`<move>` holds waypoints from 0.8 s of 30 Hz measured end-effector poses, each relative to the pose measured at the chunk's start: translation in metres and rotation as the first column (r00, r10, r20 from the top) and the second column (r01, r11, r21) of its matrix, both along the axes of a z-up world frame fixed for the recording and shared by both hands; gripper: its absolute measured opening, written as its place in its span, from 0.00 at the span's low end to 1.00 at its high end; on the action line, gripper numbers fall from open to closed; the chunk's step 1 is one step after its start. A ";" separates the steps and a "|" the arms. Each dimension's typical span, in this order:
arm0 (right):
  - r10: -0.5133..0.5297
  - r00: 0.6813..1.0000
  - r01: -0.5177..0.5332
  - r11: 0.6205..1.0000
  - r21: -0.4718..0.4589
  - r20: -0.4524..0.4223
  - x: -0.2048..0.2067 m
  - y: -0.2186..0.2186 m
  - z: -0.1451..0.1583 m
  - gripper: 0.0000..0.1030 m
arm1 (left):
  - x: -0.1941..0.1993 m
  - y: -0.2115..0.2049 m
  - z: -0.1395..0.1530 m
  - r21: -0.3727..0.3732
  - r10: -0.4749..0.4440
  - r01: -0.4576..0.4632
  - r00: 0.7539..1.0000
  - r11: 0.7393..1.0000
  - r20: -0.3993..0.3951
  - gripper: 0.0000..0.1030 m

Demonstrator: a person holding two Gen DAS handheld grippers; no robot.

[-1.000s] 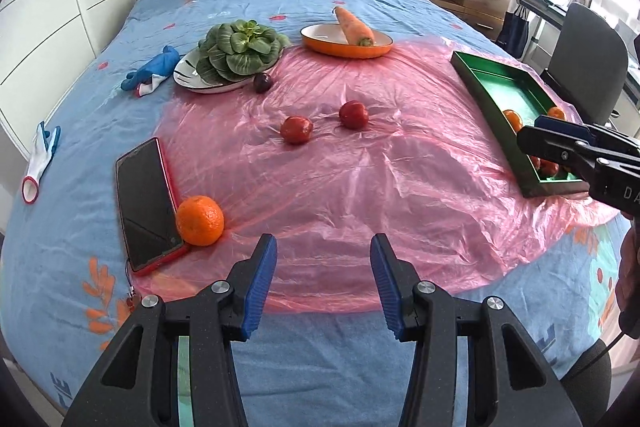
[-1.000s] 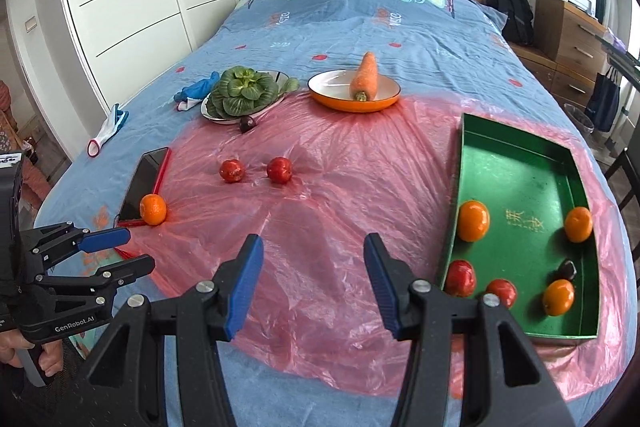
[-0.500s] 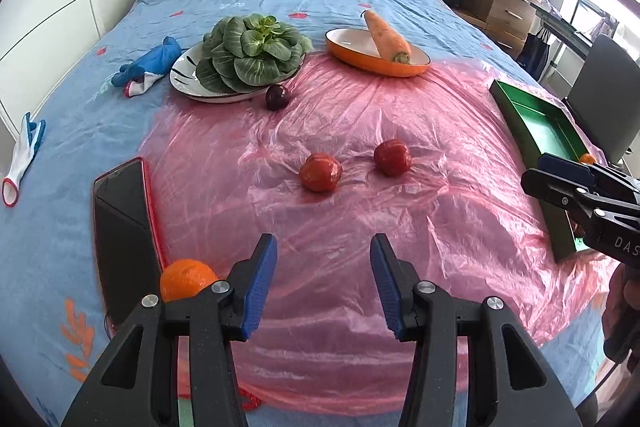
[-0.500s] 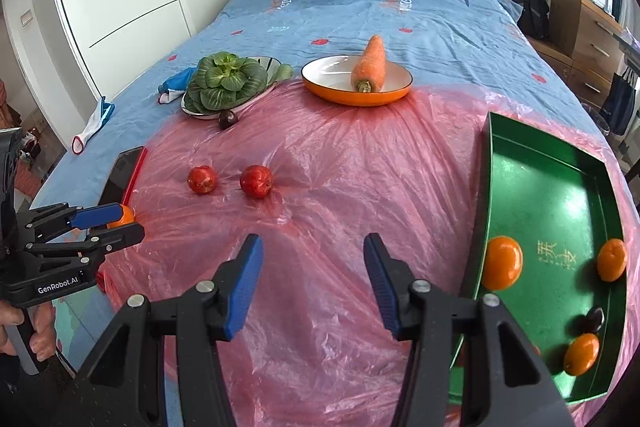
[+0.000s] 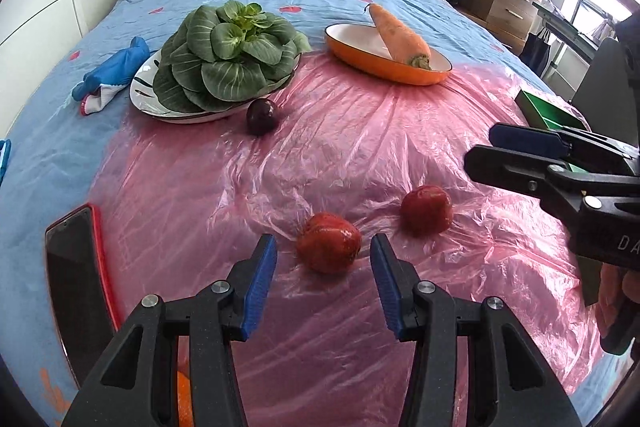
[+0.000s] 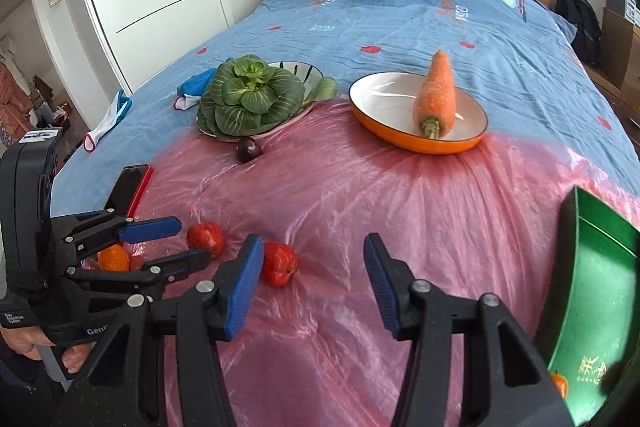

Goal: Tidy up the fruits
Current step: 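Grasp a red tomato with the left tool while the right tool grasps a dark plum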

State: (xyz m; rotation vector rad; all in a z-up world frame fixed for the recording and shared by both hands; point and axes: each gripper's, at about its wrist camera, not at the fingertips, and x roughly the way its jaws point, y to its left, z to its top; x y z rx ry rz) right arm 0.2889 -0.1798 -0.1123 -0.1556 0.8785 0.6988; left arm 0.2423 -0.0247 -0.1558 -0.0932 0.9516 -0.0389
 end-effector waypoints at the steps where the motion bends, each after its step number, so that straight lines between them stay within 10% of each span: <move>1: 0.011 1.000 -0.011 1.000 0.003 -0.004 0.004 0.006 -0.002 0.94 | 0.002 0.000 -0.002 -0.005 -0.007 0.007 1.000 1.000 -0.001 0.42; 24: 0.200 0.972 -0.204 0.979 -0.026 -0.121 0.080 0.152 -0.047 0.83 | 0.008 0.011 -0.015 -0.148 -0.089 0.094 0.995 0.984 0.041 0.29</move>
